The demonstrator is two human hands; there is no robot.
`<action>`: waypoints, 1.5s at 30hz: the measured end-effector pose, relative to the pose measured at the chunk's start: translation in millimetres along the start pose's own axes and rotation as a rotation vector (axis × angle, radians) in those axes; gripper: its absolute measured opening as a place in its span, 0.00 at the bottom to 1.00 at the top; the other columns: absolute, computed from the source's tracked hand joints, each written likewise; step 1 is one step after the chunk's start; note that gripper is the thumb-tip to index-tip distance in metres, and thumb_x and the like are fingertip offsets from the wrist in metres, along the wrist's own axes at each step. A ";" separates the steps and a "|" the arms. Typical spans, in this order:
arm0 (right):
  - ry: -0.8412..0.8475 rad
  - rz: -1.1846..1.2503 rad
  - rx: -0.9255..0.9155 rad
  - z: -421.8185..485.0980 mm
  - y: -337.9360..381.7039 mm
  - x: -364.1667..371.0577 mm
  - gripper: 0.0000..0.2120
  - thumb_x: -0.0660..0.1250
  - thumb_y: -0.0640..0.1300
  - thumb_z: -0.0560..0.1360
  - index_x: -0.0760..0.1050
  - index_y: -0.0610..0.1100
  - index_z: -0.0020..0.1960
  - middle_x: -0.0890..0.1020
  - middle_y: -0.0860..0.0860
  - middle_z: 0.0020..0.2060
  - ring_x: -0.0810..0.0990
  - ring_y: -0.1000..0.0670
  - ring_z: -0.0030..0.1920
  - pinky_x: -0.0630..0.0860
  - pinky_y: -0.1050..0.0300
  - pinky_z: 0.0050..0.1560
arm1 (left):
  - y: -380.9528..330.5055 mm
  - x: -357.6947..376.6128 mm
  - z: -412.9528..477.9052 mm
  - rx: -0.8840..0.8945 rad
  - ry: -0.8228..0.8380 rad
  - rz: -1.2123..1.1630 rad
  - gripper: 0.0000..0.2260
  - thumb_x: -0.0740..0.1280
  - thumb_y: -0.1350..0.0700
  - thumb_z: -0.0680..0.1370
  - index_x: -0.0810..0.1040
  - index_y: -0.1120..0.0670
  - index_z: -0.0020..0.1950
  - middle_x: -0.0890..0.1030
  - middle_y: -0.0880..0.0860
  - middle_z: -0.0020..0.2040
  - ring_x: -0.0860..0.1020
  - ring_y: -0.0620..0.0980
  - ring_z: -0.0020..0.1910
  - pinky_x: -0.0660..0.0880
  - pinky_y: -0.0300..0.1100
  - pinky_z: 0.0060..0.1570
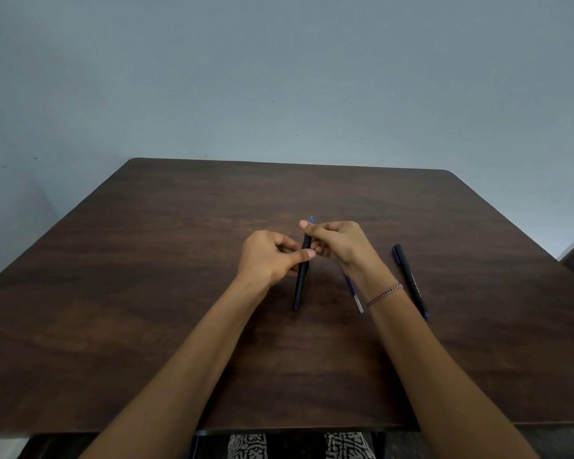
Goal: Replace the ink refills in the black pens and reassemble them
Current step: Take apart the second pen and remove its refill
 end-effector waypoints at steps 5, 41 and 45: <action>0.147 0.098 -0.018 -1.4 3.1 5.6 0.12 0.64 0.41 0.77 0.79 0.33 0.52 0.75 0.47 0.31 0.71 0.53 0.33 0.74 0.63 0.43 | 1.2 0.5 3.5 -0.027 0.010 -0.069 0.06 0.76 0.59 0.68 0.79 0.54 0.35 0.80 0.50 0.29 0.79 0.40 0.24 0.75 0.34 0.25; 0.130 0.012 -0.078 -1.6 5.0 1.1 0.21 0.75 0.43 0.66 0.73 0.40 0.57 0.82 0.49 0.37 0.83 0.50 0.39 0.80 0.57 0.45 | -4.4 -0.9 -0.5 -0.042 0.032 -0.062 0.07 0.76 0.57 0.68 0.81 0.57 0.43 0.83 0.52 0.37 0.81 0.43 0.32 0.76 0.34 0.28; 0.186 0.102 -0.079 -1.1 8.5 0.6 0.16 0.69 0.36 0.72 0.74 0.39 0.60 0.83 0.48 0.38 0.82 0.51 0.39 0.79 0.59 0.45 | -4.1 -2.4 -0.5 -0.047 0.020 -0.087 0.07 0.76 0.58 0.68 0.79 0.56 0.41 0.82 0.53 0.37 0.81 0.45 0.33 0.77 0.35 0.28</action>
Point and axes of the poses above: each hand's wrist, its own z-axis towards the middle knuckle, its own x-axis out of the palm, y = z × x, the point moved 4 cm from there along z, towards the middle knuckle
